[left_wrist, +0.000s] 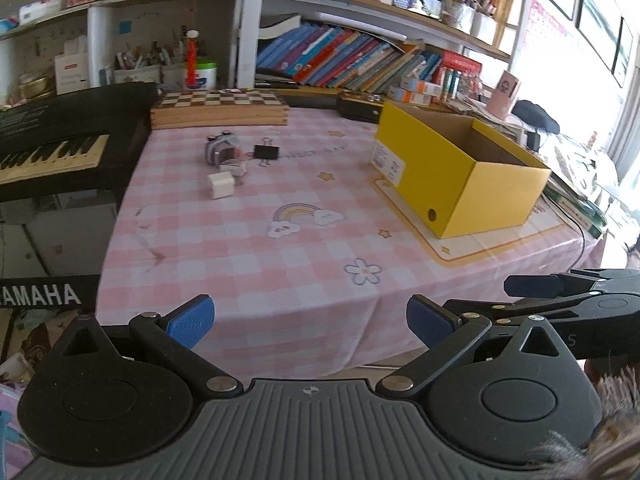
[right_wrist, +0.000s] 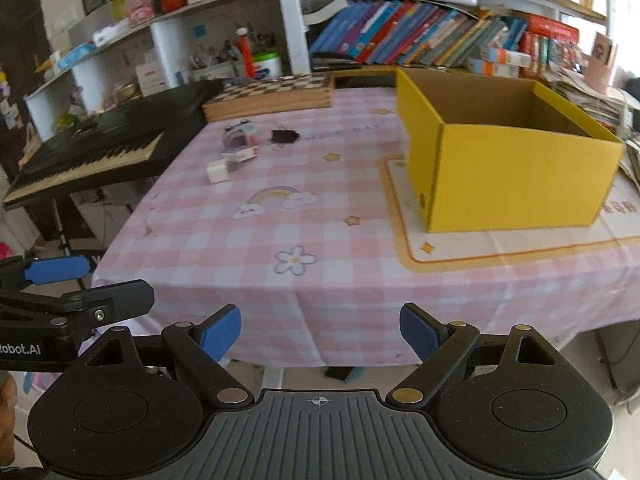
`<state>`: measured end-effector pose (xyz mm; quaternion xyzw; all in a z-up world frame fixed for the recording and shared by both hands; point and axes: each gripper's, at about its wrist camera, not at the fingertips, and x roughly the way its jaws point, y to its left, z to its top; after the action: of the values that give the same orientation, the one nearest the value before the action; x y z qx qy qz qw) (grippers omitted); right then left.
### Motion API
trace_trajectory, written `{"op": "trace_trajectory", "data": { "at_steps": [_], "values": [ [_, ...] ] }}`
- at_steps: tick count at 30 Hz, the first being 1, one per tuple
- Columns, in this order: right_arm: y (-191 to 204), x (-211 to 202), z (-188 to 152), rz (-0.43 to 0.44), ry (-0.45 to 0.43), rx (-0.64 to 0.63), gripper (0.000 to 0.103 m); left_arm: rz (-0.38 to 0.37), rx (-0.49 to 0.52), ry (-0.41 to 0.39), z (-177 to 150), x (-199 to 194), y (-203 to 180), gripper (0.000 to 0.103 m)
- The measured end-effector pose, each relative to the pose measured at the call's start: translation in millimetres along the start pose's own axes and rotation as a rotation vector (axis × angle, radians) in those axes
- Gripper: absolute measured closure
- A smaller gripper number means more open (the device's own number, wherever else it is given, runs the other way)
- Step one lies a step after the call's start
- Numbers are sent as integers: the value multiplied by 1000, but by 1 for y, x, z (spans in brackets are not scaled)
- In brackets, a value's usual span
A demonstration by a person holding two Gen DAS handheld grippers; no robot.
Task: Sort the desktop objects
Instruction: 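Move both tools back toward the remaining small objects on the table, then close the left tool on the white cube while the right tool approaches the black binder clip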
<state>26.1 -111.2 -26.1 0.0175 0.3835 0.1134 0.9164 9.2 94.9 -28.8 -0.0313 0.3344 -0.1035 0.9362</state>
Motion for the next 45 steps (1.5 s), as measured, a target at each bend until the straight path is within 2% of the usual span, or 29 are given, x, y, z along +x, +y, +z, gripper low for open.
{"op": "trace_trajectory", "data": {
  "at_steps": [9,23,45],
  "values": [
    [21,2,8,45,-16,-66,14,20,-33,-32,4,-6,16,0],
    [31,15,26,60,-50,-127,15,28,-65,-50,11,1,26,0],
    [5,79,97,96,-72,-160,15,79,-118,-47,58,66,33,0]
  ]
}}
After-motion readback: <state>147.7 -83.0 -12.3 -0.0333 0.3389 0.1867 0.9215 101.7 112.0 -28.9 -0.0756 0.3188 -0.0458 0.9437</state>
